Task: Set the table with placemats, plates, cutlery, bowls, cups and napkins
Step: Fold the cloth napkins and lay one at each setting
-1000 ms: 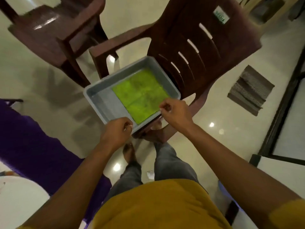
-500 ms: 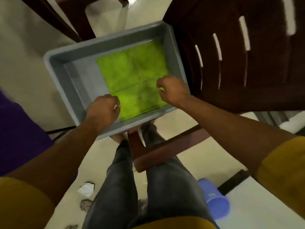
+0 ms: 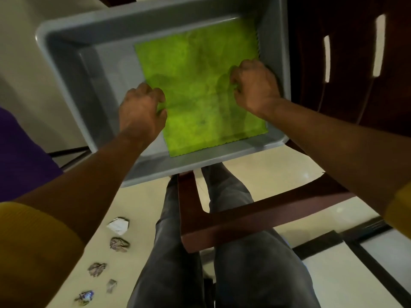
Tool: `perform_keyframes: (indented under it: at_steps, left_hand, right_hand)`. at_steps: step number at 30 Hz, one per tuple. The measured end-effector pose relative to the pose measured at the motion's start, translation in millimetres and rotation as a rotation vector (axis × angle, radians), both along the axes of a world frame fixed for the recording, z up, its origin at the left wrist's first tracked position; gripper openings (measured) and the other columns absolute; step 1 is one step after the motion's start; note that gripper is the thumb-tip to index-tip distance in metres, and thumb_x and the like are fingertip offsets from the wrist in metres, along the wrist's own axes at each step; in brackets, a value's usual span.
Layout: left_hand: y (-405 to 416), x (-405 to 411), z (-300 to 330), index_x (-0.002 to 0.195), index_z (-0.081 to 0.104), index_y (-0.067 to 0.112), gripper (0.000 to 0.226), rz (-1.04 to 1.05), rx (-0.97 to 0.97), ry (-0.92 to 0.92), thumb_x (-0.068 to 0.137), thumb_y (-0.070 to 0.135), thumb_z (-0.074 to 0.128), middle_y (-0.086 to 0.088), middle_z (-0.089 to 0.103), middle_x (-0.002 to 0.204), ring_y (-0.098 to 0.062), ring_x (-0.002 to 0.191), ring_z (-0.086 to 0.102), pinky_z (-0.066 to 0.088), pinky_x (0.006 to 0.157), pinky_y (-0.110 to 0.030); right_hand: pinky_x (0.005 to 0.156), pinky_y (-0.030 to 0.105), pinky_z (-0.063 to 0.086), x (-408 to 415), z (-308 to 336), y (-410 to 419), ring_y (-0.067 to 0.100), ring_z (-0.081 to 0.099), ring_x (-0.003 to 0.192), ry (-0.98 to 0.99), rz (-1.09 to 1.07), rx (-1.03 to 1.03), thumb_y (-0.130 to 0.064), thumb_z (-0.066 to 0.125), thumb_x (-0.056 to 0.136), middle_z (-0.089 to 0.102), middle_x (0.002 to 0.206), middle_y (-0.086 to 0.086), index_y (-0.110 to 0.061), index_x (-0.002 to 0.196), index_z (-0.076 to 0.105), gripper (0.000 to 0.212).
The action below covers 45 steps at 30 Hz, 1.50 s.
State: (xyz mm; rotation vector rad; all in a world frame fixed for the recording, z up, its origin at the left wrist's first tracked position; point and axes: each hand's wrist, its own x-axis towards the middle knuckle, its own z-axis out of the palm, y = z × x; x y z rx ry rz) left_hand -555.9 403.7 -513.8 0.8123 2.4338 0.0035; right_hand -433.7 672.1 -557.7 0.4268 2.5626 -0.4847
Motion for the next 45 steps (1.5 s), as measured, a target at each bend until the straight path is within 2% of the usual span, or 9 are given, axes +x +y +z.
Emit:
perform_keyframes:
  at_steps: [9,19,23,27,32,36,41,43,45]
  left_hand:
    - [8,-1,4,0.105,0.076,0.019,0.020,0.010,0.008,0.085,0.089,0.030,0.072,-0.012,0.067,0.111,-0.045,0.099,0.061,0.053,0.073,-0.048]
    - [8,-1,-3,0.097,0.079,0.015,0.018,-0.065,0.023,0.138,0.092,0.025,0.065,-0.011,0.068,0.106,-0.044,0.095,0.061,0.049,0.065,-0.044]
    - [7,-2,4,0.091,0.077,0.014,0.015,-0.137,0.028,0.110,0.089,0.023,0.065,-0.010,0.068,0.104,-0.042,0.092,0.061,0.051,0.063,-0.043]
    - [1,-1,38,0.089,0.069,0.013,0.012,-0.182,0.078,0.118,0.092,0.021,0.060,-0.011,0.067,0.096,-0.039,0.086,0.060,0.050,0.061,-0.043]
    - [-19,-2,100,0.093,0.061,0.011,0.020,-0.195,0.177,0.111,0.096,0.023,0.046,-0.014,0.062,0.088,-0.039,0.079,0.058,0.049,0.061,-0.045]
    - [-43,-5,165,0.092,0.059,0.011,0.014,-0.119,0.300,0.081,0.096,0.017,0.047,-0.010,0.060,0.085,-0.034,0.073,0.054,0.042,0.062,-0.039]
    - [-73,1,254,0.093,0.055,0.015,0.009,0.025,0.340,0.134,0.095,0.013,0.047,-0.002,0.057,0.080,-0.025,0.068,0.050,0.042,0.055,-0.036]
    - [-92,4,278,0.095,0.057,0.016,0.008,0.072,0.340,0.186,0.098,0.017,0.049,0.001,0.055,0.076,-0.026,0.064,0.052,0.039,0.054,-0.034]
    - [-117,6,298,0.101,0.063,0.019,0.006,0.187,0.304,0.192,0.100,0.016,0.058,0.001,0.062,0.081,-0.026,0.071,0.059,0.047,0.059,-0.037]
  right_hand:
    - [0.077,0.042,0.051,2,4,15,0.037,0.055,0.108,0.053,0.076,-0.075,-0.015,0.066,0.090,0.062,0.110,0.015,-0.008,0.102,0.073,0.016]
    - [0.070,0.037,0.038,-2,-2,19,0.036,0.055,0.102,0.048,0.160,-0.044,-0.017,0.060,0.094,0.063,0.103,0.014,-0.009,0.097,0.076,0.018]
    - [0.067,0.040,0.044,2,8,18,0.037,0.057,0.092,0.105,0.184,-0.041,-0.015,0.058,0.089,0.062,0.091,0.013,-0.008,0.087,0.074,0.017]
    - [0.062,0.041,0.052,2,48,19,0.039,0.062,0.071,0.132,0.217,-0.064,-0.018,0.053,0.080,0.065,0.074,0.012,-0.014,0.076,0.064,0.013]
    - [0.057,0.040,0.048,2,118,14,0.039,0.057,0.056,0.169,0.230,-0.003,-0.017,0.056,0.086,0.060,0.064,0.010,-0.018,0.090,0.050,0.007]
    - [0.069,0.037,0.032,6,175,9,0.028,0.055,0.065,0.265,0.331,0.020,-0.006,0.066,0.083,0.056,0.075,0.000,-0.022,0.104,0.055,0.029]
    - [0.078,0.039,0.046,2,244,-10,0.023,0.058,0.080,0.437,0.488,-0.069,-0.012,0.064,0.091,0.062,0.092,0.001,-0.018,0.110,0.070,0.020]
    - [0.075,0.040,0.050,-7,271,-22,0.025,0.062,0.081,0.480,0.508,-0.122,-0.016,0.066,0.090,0.065,0.094,0.004,-0.015,0.108,0.070,0.018]
    - [0.074,0.039,0.050,-15,297,-39,0.027,0.064,0.085,0.457,0.481,-0.149,-0.017,0.065,0.091,0.067,0.097,0.004,-0.018,0.114,0.065,0.023]
